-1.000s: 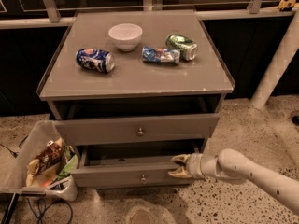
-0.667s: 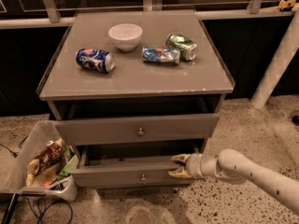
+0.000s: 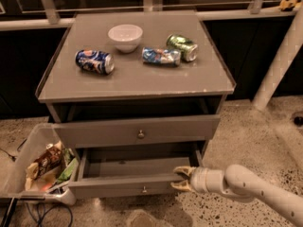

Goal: Open middle drawer

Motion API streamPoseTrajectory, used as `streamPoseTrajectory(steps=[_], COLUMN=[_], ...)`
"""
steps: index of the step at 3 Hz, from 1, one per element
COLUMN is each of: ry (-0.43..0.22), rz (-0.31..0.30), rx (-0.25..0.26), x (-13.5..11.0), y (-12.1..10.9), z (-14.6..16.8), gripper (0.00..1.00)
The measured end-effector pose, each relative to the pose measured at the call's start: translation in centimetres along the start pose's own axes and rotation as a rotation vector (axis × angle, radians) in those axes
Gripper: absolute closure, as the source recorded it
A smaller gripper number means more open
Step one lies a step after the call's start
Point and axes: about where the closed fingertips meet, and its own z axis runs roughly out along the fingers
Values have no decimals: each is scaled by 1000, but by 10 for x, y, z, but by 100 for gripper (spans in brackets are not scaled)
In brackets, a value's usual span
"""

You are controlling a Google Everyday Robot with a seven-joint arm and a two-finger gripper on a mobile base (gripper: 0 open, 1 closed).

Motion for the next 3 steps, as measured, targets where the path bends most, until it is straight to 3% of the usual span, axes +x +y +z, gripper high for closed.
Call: streamPoseTrajectory(steps=[1,3], ry=[0,0], rz=[0,0], rx=[0,0], x=[-6,-8], y=[-2,-2], z=[-5,-6], gripper=[100,59])
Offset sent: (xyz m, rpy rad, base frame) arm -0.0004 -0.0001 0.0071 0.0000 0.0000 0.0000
